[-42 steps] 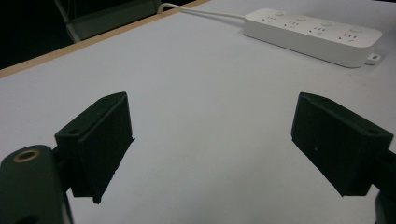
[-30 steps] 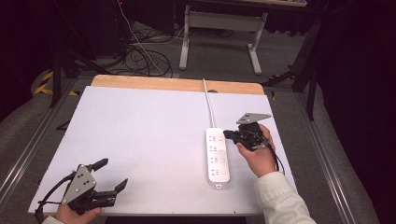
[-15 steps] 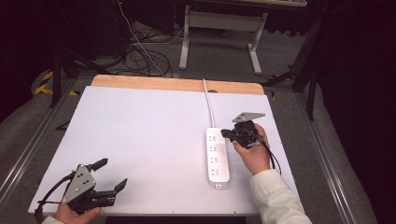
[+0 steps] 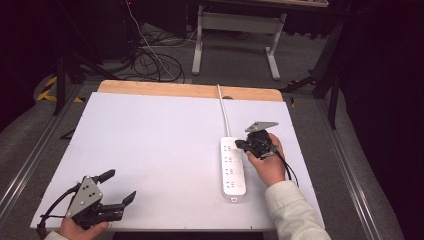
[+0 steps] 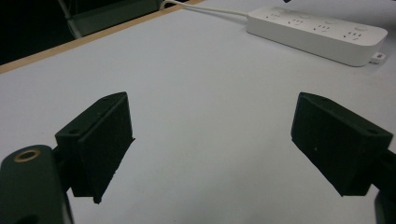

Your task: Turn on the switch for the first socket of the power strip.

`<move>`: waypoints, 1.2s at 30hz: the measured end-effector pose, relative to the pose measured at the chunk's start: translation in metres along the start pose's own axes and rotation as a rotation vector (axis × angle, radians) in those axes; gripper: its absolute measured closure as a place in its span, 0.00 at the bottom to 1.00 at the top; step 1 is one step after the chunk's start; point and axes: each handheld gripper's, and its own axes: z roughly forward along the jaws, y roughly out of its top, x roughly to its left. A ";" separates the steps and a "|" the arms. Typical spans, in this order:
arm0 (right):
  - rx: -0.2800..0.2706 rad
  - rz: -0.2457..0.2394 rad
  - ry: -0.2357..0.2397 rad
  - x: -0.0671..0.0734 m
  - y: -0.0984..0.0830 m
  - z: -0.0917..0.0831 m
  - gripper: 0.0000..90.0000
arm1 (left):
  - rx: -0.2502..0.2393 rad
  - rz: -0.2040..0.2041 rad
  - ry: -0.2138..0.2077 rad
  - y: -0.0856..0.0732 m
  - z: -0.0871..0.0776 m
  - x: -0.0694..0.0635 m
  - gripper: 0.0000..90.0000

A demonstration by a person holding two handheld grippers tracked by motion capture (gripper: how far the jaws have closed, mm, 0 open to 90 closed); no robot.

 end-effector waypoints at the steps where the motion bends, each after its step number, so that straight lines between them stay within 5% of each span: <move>1: 0.000 -0.003 0.002 0.000 0.000 0.001 1.00 | 0.001 0.001 0.000 0.000 0.000 0.000 0.15; 36: 0.023 -0.065 -0.053 0.010 -0.005 0.010 1.00 | 0.003 0.002 0.002 0.000 0.000 -0.001 0.15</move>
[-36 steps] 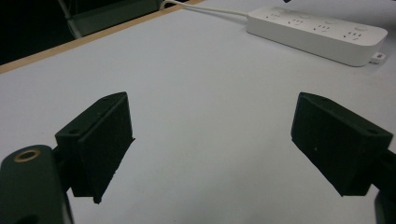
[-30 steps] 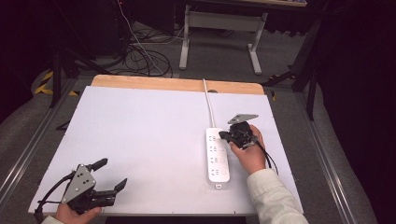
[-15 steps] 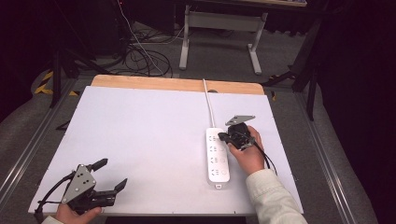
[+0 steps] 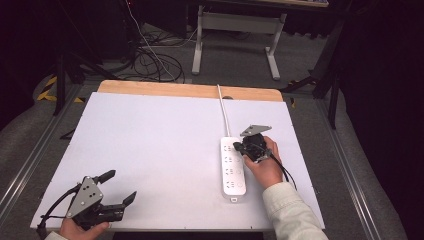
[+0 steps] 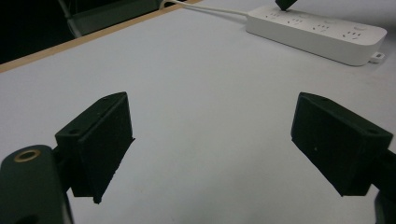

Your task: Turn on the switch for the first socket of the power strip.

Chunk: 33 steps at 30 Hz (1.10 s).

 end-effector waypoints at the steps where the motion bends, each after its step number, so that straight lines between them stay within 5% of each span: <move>1: 0.001 -0.004 -0.003 0.001 0.000 0.000 1.00 | 0.001 -0.002 -0.001 0.000 0.000 0.000 0.15; 33: 0.025 0.001 -0.016 0.002 0.001 0.002 1.00 | 0.000 0.001 -0.004 0.000 0.000 -0.001 0.15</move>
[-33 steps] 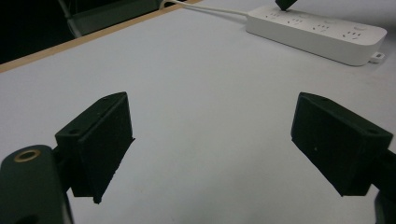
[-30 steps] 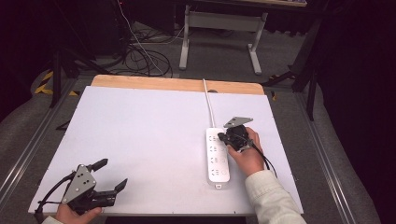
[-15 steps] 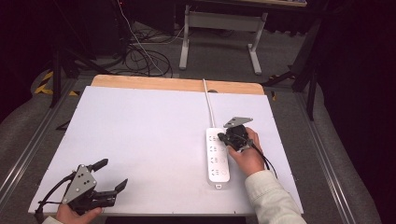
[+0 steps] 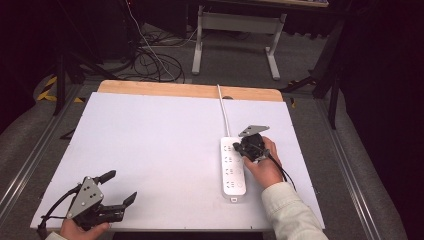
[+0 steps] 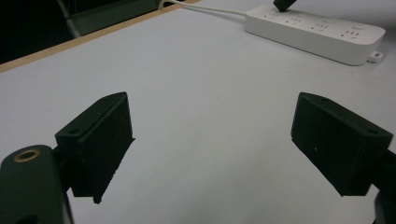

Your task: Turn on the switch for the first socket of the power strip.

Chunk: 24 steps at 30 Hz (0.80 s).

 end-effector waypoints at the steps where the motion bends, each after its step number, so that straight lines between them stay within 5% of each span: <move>1: 0.002 0.002 -0.002 0.000 0.000 0.000 1.00 | -0.001 0.001 0.001 0.000 0.000 0.000 0.15; 13: 0.013 0.009 -0.005 0.001 0.001 0.001 1.00 | 0.000 0.004 0.004 0.000 0.000 0.000 0.15; 20: 0.005 0.064 0.022 -0.004 0.001 -0.002 1.00 | 0.001 -0.002 0.001 0.000 0.000 0.001 0.15; 24: -0.080 0.049 0.016 -0.002 0.005 -0.013 1.00 | 0.001 -0.004 0.002 0.000 0.000 0.001 0.15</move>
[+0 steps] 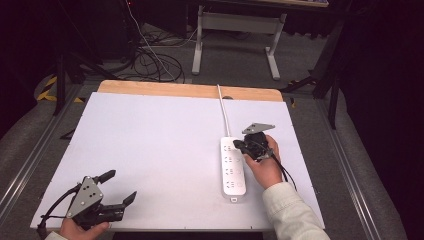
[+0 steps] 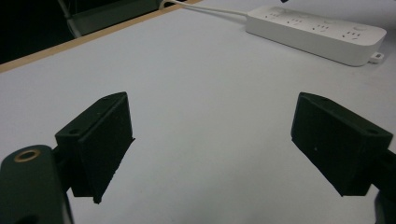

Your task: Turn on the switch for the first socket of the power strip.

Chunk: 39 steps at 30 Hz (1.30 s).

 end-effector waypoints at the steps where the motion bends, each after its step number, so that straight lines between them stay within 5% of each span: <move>1: 0.000 0.000 0.000 0.000 0.000 0.000 1.00 | 0.000 -0.001 0.002 0.000 0.000 0.000 0.15; 16: -0.086 -0.049 0.012 0.010 0.020 -0.034 1.00 | 0.001 -0.003 0.002 0.000 0.000 0.000 0.15; 30: -0.110 -0.075 0.026 0.019 0.025 -0.049 1.00 | 0.001 -0.004 0.003 0.000 0.000 0.000 0.15; 35: -0.133 -0.083 0.050 0.021 0.024 -0.056 0.88 | 0.001 -0.001 0.002 0.000 0.000 0.000 0.15; 39: -0.169 -0.102 0.064 0.024 0.024 -0.068 0.67 | 0.000 -0.001 0.002 0.000 -0.001 0.000 0.15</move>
